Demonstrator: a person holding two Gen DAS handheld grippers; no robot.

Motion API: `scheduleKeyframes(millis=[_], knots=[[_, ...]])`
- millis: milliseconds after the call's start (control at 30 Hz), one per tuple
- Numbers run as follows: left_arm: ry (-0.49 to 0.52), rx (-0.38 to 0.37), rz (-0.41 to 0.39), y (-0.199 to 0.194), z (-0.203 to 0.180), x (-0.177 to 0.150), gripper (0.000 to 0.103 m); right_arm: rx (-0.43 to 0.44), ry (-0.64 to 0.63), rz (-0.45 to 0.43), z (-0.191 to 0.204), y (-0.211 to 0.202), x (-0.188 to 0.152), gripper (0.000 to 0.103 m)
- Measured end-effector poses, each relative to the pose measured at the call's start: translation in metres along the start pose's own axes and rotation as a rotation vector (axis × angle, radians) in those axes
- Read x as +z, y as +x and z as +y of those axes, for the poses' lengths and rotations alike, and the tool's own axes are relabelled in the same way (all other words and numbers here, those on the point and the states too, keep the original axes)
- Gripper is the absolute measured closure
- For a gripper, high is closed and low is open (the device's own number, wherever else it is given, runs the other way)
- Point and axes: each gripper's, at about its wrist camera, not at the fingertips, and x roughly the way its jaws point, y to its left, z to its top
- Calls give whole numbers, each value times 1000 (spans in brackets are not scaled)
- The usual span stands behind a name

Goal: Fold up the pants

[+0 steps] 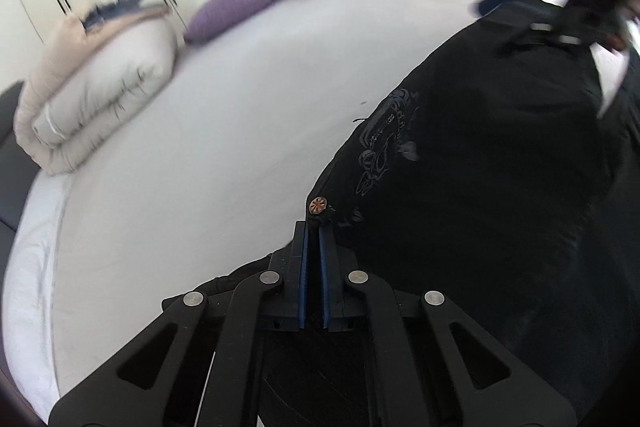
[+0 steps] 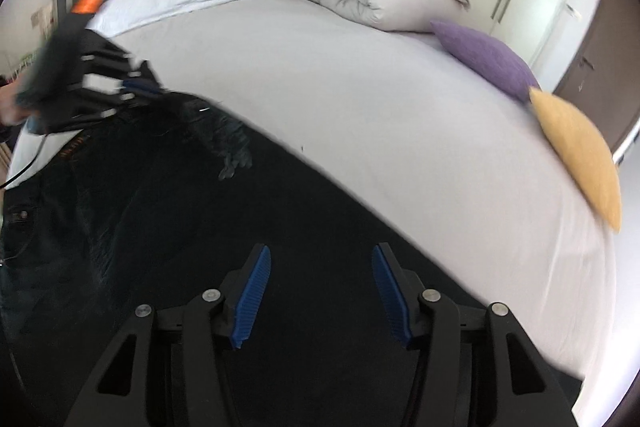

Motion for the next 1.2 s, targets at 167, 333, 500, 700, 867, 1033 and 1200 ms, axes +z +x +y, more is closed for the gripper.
scheduleKeyframes(millis=[167,333,500,700,867,1033,1200], knots=[[-3,20,-63,-46,-24,-17,101,-22,-134,64,14,34,25,47],[-10,18,-75,-69,-38,-23,101,4,-194,162,21,63,32,72],[-37,17,-83,-74,-42,-20,101,25,-162,185,19,62,32,98],[-100,7,-100,-93,-43,-24,101,40,-59,105,27,24,26,100],[-124,6,-125,-130,-47,-38,101,84,-28,15,57,-16,16,100],[-124,-25,-103,-165,-72,-74,101,24,-215,15,123,-42,-21,100],[-95,-52,-35,-180,-106,-115,101,-201,-497,40,190,-58,-79,100]])
